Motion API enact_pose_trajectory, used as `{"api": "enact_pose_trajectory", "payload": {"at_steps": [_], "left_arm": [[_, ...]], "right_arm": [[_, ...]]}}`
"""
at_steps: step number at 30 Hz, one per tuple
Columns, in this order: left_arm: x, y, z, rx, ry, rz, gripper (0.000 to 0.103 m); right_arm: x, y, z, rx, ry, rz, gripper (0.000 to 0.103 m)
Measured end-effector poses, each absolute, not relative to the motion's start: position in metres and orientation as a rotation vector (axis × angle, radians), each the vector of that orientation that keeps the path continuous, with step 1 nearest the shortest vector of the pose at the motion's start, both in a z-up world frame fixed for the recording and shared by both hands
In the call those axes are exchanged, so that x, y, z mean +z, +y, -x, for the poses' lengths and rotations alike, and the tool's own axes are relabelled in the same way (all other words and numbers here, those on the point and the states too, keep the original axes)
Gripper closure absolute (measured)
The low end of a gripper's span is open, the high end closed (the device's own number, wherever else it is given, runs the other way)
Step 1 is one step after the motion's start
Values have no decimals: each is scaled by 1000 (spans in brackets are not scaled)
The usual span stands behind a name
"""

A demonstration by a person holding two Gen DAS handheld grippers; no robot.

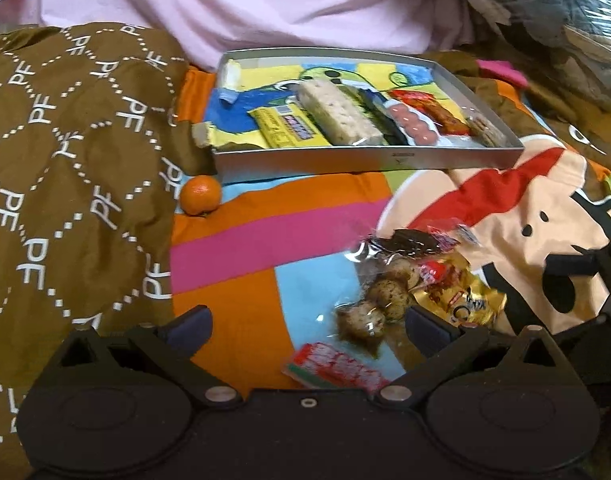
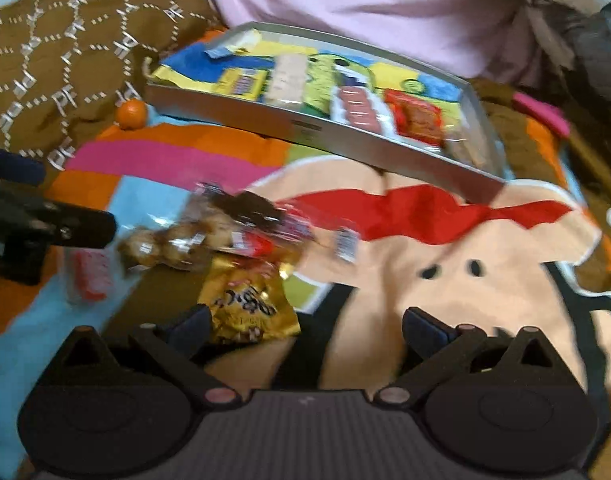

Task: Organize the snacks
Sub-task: 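Move both tools back toward the quail-egg pack and gold snack packet, then grasp the quail-egg pack with the left tool while the right tool grasps the gold packet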

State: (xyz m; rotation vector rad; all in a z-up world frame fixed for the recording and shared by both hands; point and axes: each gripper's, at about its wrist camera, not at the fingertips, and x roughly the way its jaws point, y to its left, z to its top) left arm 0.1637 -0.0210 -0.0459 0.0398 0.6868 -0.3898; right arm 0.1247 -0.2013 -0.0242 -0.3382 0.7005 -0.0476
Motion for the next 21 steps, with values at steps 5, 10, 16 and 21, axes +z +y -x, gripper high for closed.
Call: {"api": "enact_pose_trajectory", "payload": {"at_steps": [5, 10, 16, 21], "left_arm": [[-51, -29, -171, -478, 714, -68, 1], [-53, -41, -175, -644, 694, -232, 1], [-61, -52, -183, -722, 706, -419, 1], [-64, -53, -194, -738, 738, -425, 9]], "right_arm": [[-16, -208, -112, -73, 670, 402, 0], [-12, -200, -109, 133, 667, 468, 0], [-24, -193, -117, 183, 682, 580, 1], [-23, -203, -134, 193, 673, 509, 4]]}}
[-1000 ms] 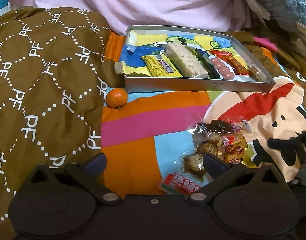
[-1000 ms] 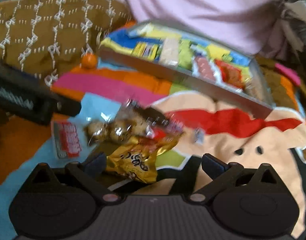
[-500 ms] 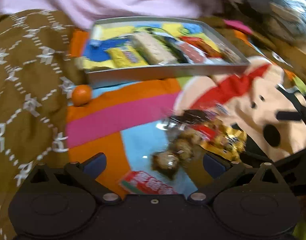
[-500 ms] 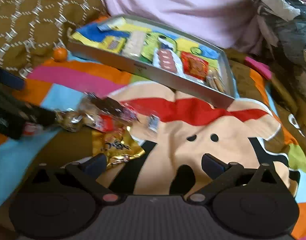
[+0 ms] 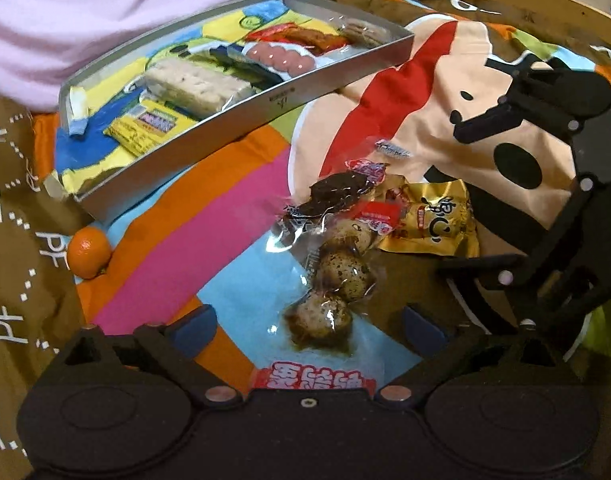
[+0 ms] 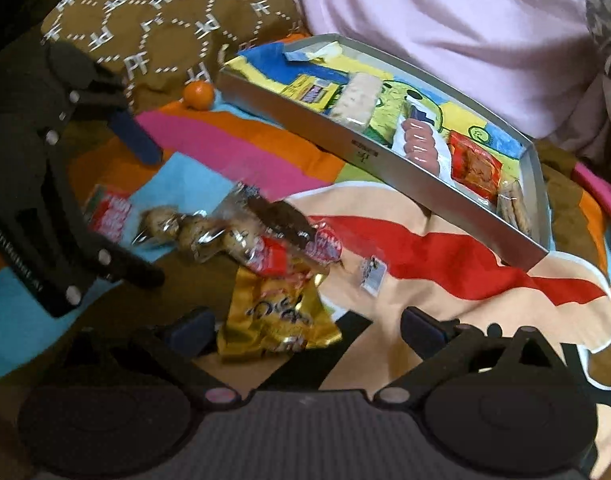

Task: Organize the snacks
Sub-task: 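Grasp the quail-egg pack with the left tool while the right tool grasps the gold packet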

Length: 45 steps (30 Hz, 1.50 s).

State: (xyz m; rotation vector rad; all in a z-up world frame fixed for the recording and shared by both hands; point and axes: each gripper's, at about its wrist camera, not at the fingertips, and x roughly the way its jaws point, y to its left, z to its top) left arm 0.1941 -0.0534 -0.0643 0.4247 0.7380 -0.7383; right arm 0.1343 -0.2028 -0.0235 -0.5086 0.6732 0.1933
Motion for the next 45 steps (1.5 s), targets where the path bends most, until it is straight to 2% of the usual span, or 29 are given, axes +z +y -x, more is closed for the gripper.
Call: {"api": "enact_pose_trajectory", "payload": {"at_steps": [3, 6, 9, 14, 18, 22, 23, 24, 25, 27, 32, 35, 37, 42, 45], "left_arm": [[-65, -52, -202, -732, 798, -367, 21], [-64, -51, -201, -723, 838, -330, 40], [-62, -52, -198, -685, 886, -294, 45], [-59, -46, -197, -600, 1004, -140, 48], [-56, -41, -185, -541, 1079, -48, 48], [-55, -44, -172, -515, 1065, -64, 39], [-55, -46, -171, -508, 1056, -82, 37], [-56, -49, -171, -505, 1049, -100, 32], [-56, -52, -171, -503, 1038, -120, 27], [-56, -56, -173, -506, 1015, -157, 23], [-58, -63, -184, -533, 1008, -193, 22], [-59, -63, -186, -555, 1012, -184, 26], [-59, -62, -183, -569, 1011, -173, 38], [-57, -63, -172, -555, 1025, -144, 51], [-55, -60, -167, -503, 1063, -91, 53]], "right_arm": [[-25, -209, -141, 206, 693, 456, 10], [-24, -210, -141, 225, 712, 429, 20], [-23, -210, -140, 245, 734, 399, 32], [-20, -210, -137, 244, 767, 375, 37], [-14, -215, -124, 249, 830, 340, 37], [-11, -212, -107, 267, 836, 378, 31], [-12, -210, -106, 268, 824, 390, 26], [-12, -208, -105, 266, 813, 406, 20], [-13, -206, -104, 262, 798, 427, 18], [-15, -201, -104, 256, 769, 464, 17], [-22, -201, -113, 263, 763, 452, 15], [-24, -204, -118, 265, 762, 417, 16], [-26, -205, -119, 268, 769, 395, 18], [-25, -204, -116, 277, 795, 356, 38], [-24, -201, -111, 263, 797, 371, 41]]}}
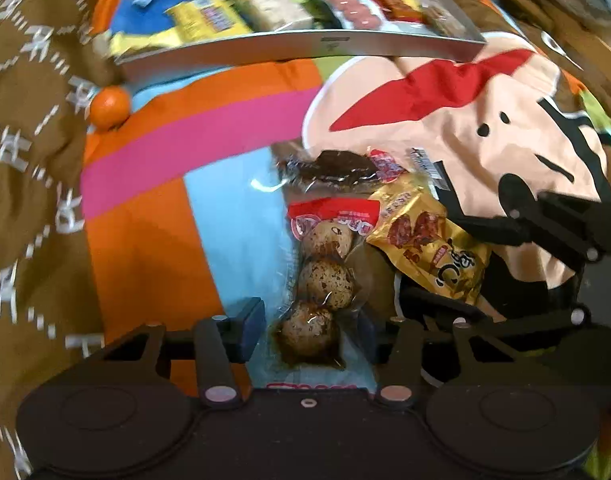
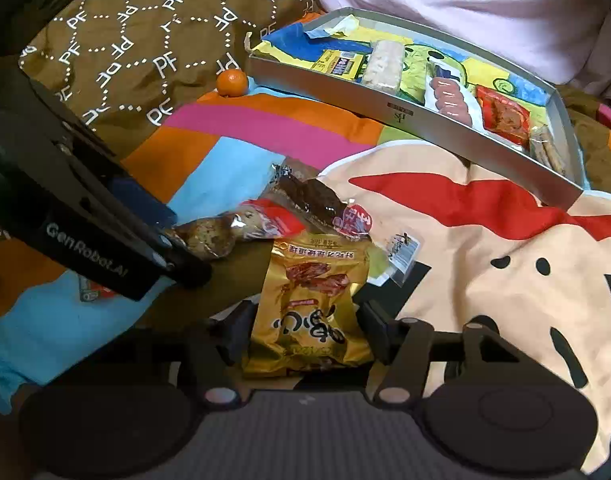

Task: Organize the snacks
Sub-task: 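Grasp the quail-egg pack with the left tool while the right tool grasps the gold packet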

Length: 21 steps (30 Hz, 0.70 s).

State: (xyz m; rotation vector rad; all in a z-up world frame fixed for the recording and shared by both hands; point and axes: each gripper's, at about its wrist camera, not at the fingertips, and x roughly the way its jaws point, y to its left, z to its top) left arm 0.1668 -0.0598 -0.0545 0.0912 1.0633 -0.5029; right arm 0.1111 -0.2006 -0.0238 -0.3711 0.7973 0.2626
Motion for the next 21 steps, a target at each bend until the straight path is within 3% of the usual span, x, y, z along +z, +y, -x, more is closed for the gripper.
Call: {"api": "enact_pose_trajectory", "payload": {"at_steps": [8, 11, 21], "left_arm": [[-45, -53, -142, -391, 1116, 57, 57], [-43, -51, -128, -404, 1090, 122, 58], [-42, -37, -97, -399, 989, 250, 58]], "right_arm": [[-21, -184, -82, 229, 762, 566, 42], [-22, -177, -66, 220, 730, 670, 47], [-26, -175, -43, 184, 674, 789, 49]]}}
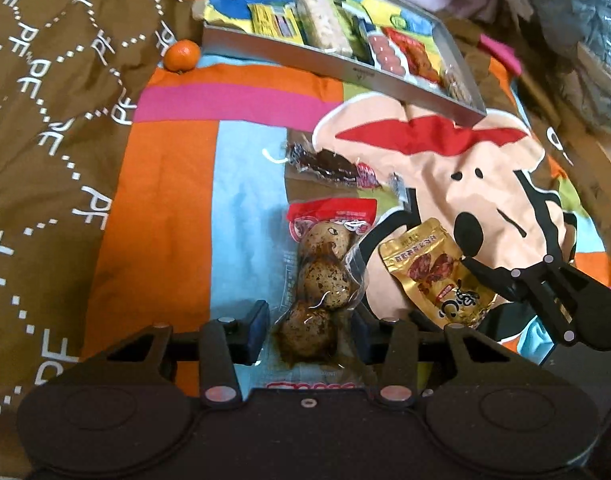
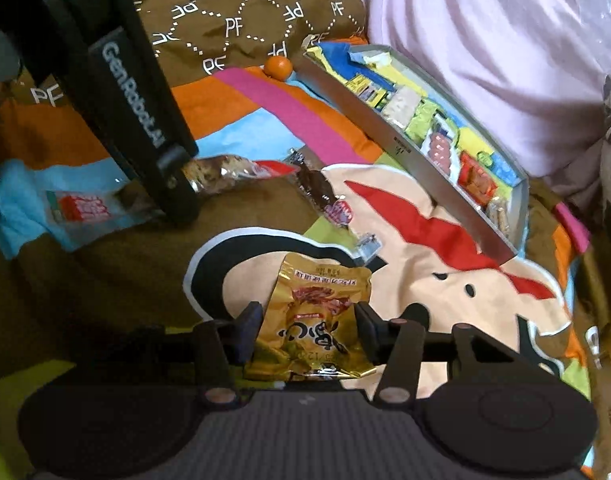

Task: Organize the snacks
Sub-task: 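Grasp the quail-egg pack with the left tool while the right tool grasps the gold packet, then carry the quail-egg pack and gold packet over the metal tray and lower them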

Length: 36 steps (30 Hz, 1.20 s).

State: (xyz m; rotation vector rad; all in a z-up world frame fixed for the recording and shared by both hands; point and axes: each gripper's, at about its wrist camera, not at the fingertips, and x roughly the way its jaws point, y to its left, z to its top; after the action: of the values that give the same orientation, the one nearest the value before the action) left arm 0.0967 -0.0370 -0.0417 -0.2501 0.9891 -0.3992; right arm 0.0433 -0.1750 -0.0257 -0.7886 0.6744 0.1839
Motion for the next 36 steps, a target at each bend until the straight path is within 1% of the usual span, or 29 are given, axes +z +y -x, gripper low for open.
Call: {"api": "enact_pose_trajectory", "payload": {"at_steps": [6, 9, 15, 17, 21, 24, 26, 28, 32, 36], "left_arm": [[-39, -39, -88, -374, 921, 220, 58], [-41, -42, -86, -376, 911, 203, 58], [-46, -44, -87, -374, 923, 199, 58], [-46, -44, -87, -374, 924, 199, 58], [-46, -43, -88, -372, 922, 200, 58], [-45, -44, -88, -370, 919, 200, 58], [-45, -44, -87, -370, 916, 201, 58], [-44, -44, -86, -370, 911, 205, 58], [-43, -44, -84, -377, 902, 211, 58], [-42, -43, -83, -381, 895, 216, 58]], "right_arm": [[-31, -168, -37, 118, 557, 919, 49], [-35, -168, -39, 112, 561, 937, 49], [-34, -182, -48, 97, 659, 807, 47], [-34, -186, -51, 89, 693, 764, 43], [-29, -200, -61, 73, 760, 612, 40], [-24, -215, -68, 77, 811, 465, 42], [-22, -220, -69, 82, 814, 430, 43], [-22, -215, -64, 88, 790, 466, 50], [-33, -189, -50, 72, 692, 732, 51], [-40, -179, -45, 44, 629, 867, 51]]}}
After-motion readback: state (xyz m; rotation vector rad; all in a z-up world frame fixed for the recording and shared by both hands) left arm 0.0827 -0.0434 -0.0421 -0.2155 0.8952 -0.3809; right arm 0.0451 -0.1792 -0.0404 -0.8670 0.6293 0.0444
